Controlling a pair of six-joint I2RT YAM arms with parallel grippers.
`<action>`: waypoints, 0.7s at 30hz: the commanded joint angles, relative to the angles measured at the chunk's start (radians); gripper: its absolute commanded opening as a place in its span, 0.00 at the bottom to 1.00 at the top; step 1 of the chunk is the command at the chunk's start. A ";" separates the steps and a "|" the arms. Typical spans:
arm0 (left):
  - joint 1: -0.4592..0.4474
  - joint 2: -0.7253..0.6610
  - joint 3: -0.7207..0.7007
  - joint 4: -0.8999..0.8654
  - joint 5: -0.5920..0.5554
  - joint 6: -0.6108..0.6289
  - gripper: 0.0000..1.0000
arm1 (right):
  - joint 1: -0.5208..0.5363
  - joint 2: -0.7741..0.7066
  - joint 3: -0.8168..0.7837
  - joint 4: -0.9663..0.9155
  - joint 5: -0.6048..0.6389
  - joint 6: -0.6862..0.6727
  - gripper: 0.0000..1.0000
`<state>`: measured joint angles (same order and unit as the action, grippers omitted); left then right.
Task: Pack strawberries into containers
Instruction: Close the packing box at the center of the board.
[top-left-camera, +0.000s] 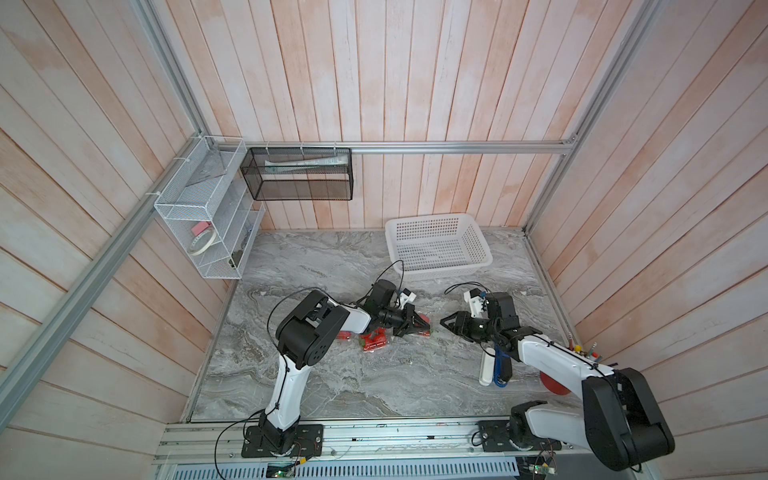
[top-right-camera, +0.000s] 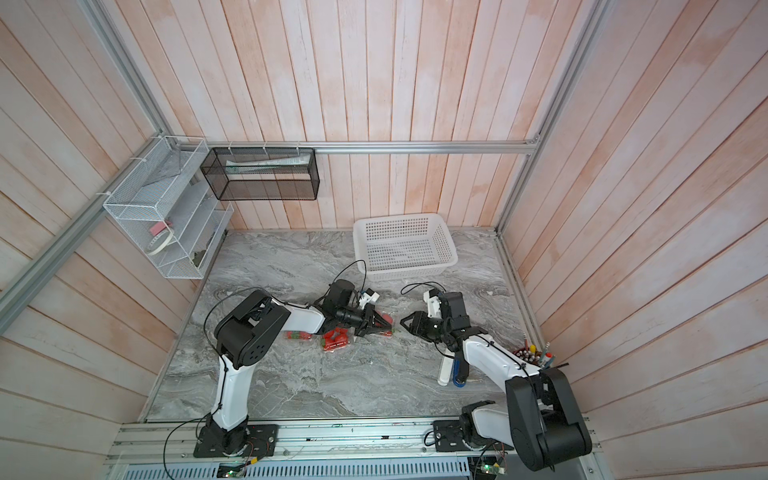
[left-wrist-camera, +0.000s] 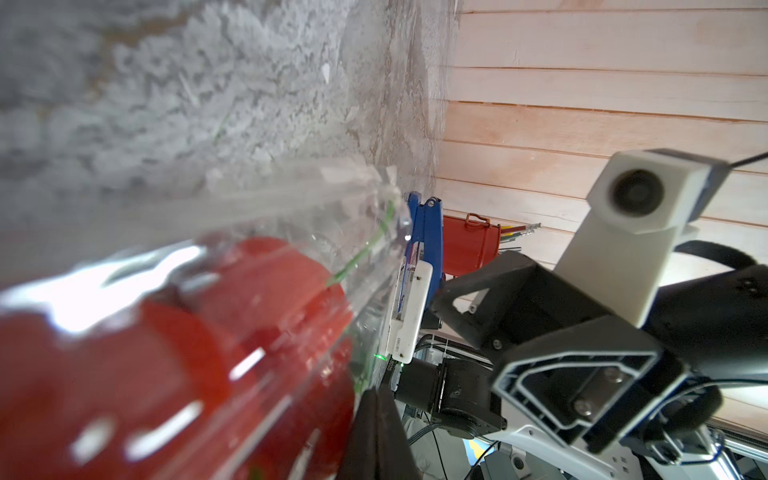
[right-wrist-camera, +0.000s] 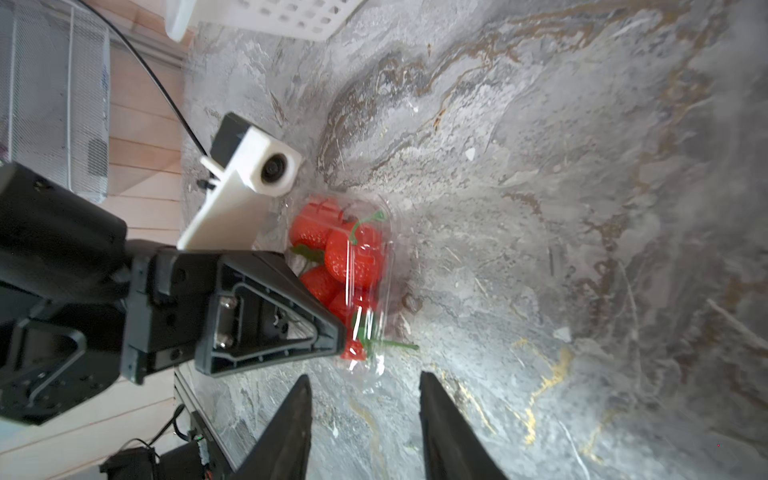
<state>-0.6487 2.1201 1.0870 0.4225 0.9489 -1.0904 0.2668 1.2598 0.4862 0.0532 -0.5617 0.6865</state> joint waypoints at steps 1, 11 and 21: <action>0.010 0.033 0.014 -0.070 -0.034 0.029 0.05 | 0.013 0.023 -0.049 0.106 -0.064 0.076 0.48; 0.011 0.051 0.022 -0.071 -0.034 0.025 0.05 | 0.109 0.208 -0.105 0.440 -0.123 0.222 0.49; 0.011 0.069 0.028 -0.060 -0.028 0.008 0.05 | 0.112 0.281 -0.136 0.588 -0.112 0.276 0.37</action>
<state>-0.6415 2.1380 1.1122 0.4088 0.9501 -1.0847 0.3725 1.5173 0.3676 0.5522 -0.6643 0.9352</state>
